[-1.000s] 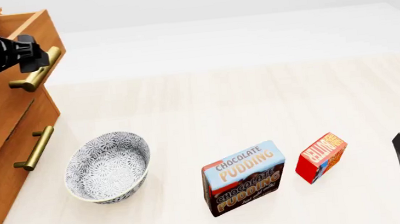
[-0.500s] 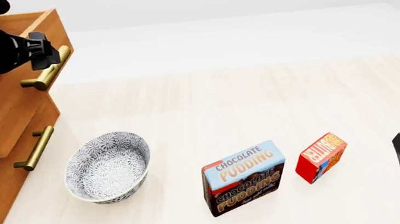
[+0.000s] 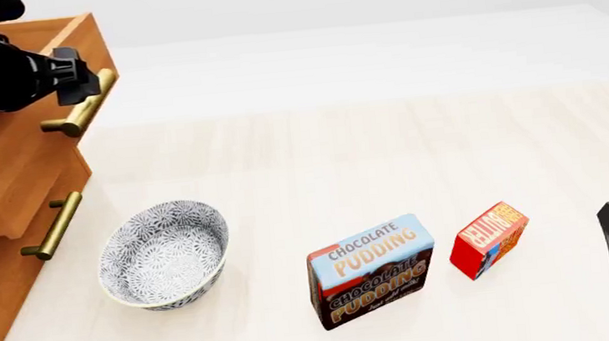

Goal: Put the butter at the back in the top drawer of the cabinet and close it.

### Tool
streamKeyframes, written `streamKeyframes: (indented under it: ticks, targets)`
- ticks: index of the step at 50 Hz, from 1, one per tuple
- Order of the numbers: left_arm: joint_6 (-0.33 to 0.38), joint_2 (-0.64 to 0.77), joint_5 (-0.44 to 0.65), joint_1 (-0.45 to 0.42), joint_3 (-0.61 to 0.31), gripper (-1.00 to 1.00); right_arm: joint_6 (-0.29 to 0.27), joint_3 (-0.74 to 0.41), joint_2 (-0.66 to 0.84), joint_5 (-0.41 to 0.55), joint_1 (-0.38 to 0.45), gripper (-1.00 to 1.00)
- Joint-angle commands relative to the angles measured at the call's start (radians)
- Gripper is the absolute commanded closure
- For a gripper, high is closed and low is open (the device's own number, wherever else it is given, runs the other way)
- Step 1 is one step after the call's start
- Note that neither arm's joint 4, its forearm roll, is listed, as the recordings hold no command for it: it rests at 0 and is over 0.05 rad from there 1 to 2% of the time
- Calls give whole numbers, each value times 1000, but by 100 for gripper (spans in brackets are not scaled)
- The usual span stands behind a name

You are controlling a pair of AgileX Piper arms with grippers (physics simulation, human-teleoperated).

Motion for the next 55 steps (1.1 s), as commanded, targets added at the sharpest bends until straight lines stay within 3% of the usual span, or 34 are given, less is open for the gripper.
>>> streamKeyframes:
  ticks: [1, 55]
  targets:
    - [89, 88, -15, -51, 65, -100, 0, 0, 0, 0, 0, -100]
    - [46, 106, -9, -146, 34, -100, 0, 0, 0, 0, 0, -100]
